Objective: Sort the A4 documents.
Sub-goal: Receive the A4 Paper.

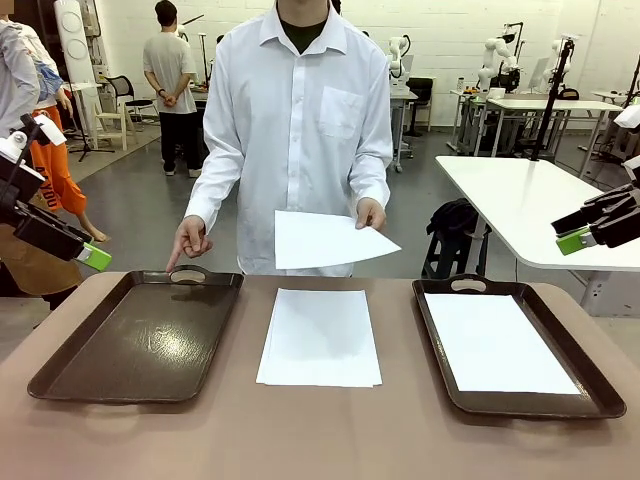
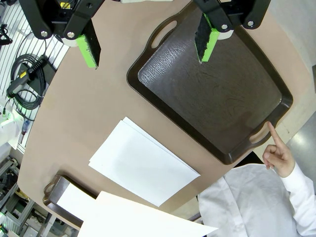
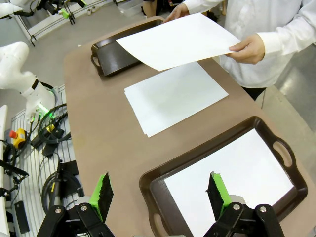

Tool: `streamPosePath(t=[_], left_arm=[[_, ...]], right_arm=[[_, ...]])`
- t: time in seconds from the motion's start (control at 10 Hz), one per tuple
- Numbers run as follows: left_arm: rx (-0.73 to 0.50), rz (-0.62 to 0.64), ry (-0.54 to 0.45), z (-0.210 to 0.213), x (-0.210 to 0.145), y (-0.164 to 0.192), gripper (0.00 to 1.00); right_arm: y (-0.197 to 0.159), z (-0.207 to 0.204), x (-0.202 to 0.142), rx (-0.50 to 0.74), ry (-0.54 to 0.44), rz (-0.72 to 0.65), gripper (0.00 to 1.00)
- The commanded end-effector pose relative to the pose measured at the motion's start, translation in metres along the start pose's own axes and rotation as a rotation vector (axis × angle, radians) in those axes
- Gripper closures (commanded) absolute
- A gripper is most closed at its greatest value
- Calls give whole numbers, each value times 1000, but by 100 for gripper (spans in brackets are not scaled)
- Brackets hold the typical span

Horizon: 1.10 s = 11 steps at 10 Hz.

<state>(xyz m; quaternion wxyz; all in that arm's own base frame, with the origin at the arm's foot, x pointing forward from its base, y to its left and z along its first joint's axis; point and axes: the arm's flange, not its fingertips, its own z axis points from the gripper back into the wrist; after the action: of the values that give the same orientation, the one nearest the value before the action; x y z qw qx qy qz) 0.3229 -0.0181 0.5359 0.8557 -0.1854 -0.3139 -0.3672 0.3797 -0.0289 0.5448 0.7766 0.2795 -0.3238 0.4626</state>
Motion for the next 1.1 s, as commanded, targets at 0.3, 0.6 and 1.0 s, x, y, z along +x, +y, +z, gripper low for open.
streamPosePath(t=[0.3, 0.6, 1.0], left_arm=[[-8, -8, -13, -1, -1, 1, 0], [0, 0, 0, 0, 0, 0, 0], [-198, 366, -61, -55, 16, 52, 0]], right_arm=[[1, -1, 0, 5, 1, 2, 0], [1, -1, 0, 5, 1, 2, 0], [1, -1, 0, 5, 1, 2, 0]])
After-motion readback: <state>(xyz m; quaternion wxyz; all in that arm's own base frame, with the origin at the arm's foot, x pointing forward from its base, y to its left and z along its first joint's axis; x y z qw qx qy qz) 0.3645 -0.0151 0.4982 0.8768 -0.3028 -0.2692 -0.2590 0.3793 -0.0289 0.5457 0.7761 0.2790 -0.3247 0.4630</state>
